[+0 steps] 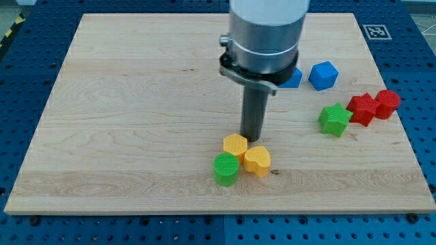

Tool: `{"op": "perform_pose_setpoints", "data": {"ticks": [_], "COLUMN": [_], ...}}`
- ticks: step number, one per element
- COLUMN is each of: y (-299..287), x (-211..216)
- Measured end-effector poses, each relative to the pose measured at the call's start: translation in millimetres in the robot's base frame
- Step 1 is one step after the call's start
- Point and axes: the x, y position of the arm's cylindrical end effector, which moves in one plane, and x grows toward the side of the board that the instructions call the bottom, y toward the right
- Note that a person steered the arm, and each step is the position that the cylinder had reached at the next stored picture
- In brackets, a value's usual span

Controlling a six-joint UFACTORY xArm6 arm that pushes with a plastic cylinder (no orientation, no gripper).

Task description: Point at the blue cube

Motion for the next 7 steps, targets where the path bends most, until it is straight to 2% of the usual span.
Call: {"op": "perform_pose_setpoints", "data": {"ticks": [2, 5, 7], "y": [18, 26, 99], "x": [-39, -159, -178]}}
